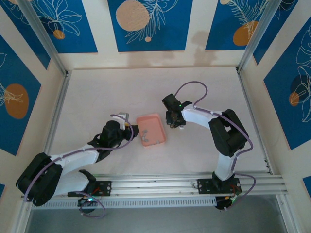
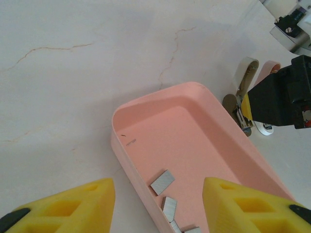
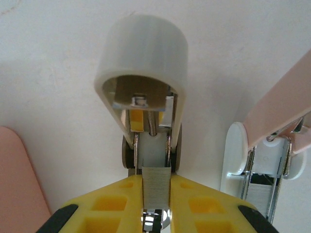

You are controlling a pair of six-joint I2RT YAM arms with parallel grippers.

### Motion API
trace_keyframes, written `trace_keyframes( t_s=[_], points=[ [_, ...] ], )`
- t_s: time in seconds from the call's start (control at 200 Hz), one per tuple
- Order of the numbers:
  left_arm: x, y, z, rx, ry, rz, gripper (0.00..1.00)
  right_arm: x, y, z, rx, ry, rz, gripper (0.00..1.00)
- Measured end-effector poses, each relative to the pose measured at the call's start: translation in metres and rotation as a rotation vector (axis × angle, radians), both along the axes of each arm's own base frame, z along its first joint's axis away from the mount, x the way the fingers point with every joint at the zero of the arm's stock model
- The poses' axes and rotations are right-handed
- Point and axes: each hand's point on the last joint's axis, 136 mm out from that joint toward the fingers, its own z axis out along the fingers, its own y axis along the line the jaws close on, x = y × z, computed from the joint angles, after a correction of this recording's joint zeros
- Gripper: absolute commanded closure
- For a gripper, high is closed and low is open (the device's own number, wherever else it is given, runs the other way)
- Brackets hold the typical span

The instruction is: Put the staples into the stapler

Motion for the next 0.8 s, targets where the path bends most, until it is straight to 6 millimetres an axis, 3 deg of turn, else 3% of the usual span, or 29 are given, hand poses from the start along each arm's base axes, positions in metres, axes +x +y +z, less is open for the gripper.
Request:
trace_keyframes(
  t_s=[0.8],
  points=[
    [0.0,0.0,0.0,0.013,-0.009,-0.008,0.49,-0.0021,0.0034,0.0032,0.008,-0.002,0.009,0.81]
  ],
)
